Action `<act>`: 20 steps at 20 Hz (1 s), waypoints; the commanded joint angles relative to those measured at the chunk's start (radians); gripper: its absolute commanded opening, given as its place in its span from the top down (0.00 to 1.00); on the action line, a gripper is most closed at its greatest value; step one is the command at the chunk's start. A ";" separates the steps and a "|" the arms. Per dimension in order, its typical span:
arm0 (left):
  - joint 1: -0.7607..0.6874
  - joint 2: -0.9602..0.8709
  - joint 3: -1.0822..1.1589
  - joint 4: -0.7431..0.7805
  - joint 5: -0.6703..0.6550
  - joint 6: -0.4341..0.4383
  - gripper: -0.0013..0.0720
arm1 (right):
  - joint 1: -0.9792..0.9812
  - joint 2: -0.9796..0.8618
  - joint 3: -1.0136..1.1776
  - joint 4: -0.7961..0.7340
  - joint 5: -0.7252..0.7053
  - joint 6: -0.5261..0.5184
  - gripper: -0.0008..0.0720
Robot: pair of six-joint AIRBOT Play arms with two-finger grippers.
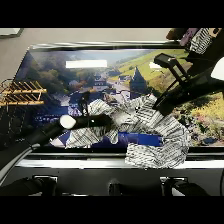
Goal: Fold the clothes and pants, and hang the long-sleeved shirts on hangers.
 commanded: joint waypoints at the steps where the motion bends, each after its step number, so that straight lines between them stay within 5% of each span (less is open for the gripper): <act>1: 0.136 0.010 0.088 -0.002 -0.225 0.065 0.96 | 0.019 0.011 0.001 0.033 0.008 0.040 0.96; 10: 0.235 0.002 0.142 -0.001 -0.262 0.068 0.96 | 0.254 0.011 0.001 -0.268 0.019 0.169 0.96; 20: 0.253 0.002 0.142 0.013 -0.281 0.093 0.96 | 0.255 0.045 0.000 -0.294 0.128 0.224 0.96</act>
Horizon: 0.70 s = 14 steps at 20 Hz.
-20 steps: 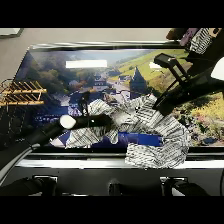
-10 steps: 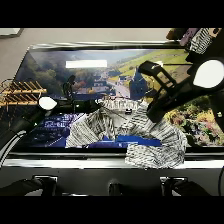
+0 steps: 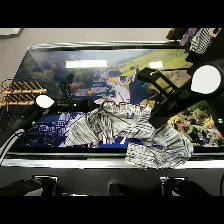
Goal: Fold the clothes and pants, and hang the long-sleeved shirts on hangers.
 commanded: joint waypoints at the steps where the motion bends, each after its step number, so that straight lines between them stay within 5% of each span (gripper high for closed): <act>1: 0.004 0.000 0.002 0.005 -0.003 0.003 0.96 | 0.002 0.003 0.000 -0.011 0.003 0.021 0.96; 14: 0.008 0.001 0.120 0.009 -0.070 0.026 0.96 | 0.002 -0.065 -0.132 -0.027 -0.181 0.021 0.96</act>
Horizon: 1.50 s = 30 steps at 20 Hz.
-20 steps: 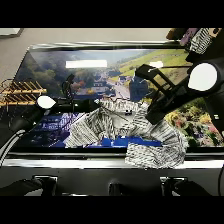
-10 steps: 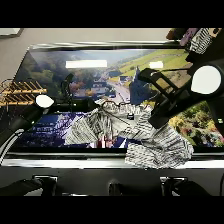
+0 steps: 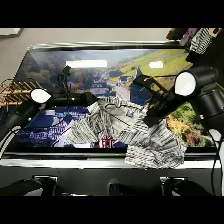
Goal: Fold the clothes and pants, and hang the long-sleeved shirts on hangers.
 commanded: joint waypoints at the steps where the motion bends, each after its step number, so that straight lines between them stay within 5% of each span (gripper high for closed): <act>1: 0.001 0.001 0.032 0.000 -0.068 0.022 0.96 | 0.001 -0.013 -0.030 -0.018 -0.080 -0.002 0.96; 15: -0.034 0.208 0.148 0.002 -0.355 -0.041 0.96 | 0.001 -0.118 -0.027 0.197 -0.377 -0.001 0.96; 21: -0.143 0.340 -0.348 -0.029 -0.106 -0.099 0.95 | 0.002 -0.077 0.019 0.248 -0.303 -0.009 0.96; 22: -0.142 0.336 -0.378 -0.045 -0.048 -0.092 0.84 | 0.001 -0.061 0.019 0.248 -0.280 -0.026 0.96; 25: -0.079 0.343 -0.343 -0.045 0.000 -0.006 0.03 | 0.001 -0.030 0.018 0.241 -0.216 -0.124 0.96; 28: 0.059 0.365 -0.262 -0.042 -0.097 0.185 0.04 | 0.001 -0.028 0.018 0.195 -0.155 -0.327 0.96; 30: 0.154 0.386 -0.209 -0.042 -0.179 0.391 0.06 | 0.000 -0.028 0.018 0.172 -0.123 -0.491 0.96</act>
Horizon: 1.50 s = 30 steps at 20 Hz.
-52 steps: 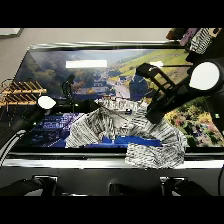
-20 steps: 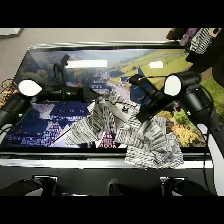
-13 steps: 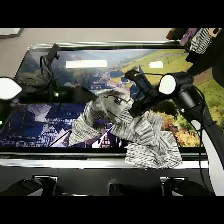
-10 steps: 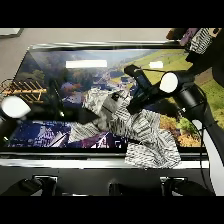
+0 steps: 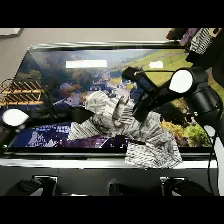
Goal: Fold the clothes and pants, and hang the long-sleeved shirts on hangers.
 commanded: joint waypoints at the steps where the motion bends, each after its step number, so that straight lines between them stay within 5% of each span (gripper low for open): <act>1: 0.145 0.031 0.073 -0.002 -0.117 0.344 0.06 | -0.001 0.005 0.002 -0.030 0.056 -0.268 0.96; 5: 0.146 0.014 0.082 0.022 -0.191 0.593 0.07 | -0.001 0.005 0.001 -0.003 0.043 -0.528 0.96; 7: 0.111 -0.010 0.076 0.068 -0.248 0.671 0.07 | -0.001 0.005 0.001 -0.002 0.015 -0.563 0.96; 17: -0.032 -0.126 0.076 0.085 -0.223 0.744 0.08 | 0.000 0.005 0.001 0.106 -0.088 -0.605 0.96; 21: -0.032 -0.130 0.076 0.085 -0.153 0.744 0.19 | 0.000 0.005 0.001 0.145 -0.090 -0.605 0.96; 24: -0.032 -0.130 0.076 0.085 -0.160 0.744 0.89 | 0.000 0.005 0.001 0.147 -0.092 -0.605 0.96; 26: -0.032 -0.129 0.077 0.084 -0.161 0.744 0.95 | 0.000 0.005 0.001 0.147 -0.094 -0.595 0.95; 30: -0.032 -0.123 0.077 0.084 -0.161 0.744 0.95 | 0.000 0.009 0.005 0.116 -0.137 -0.446 0.37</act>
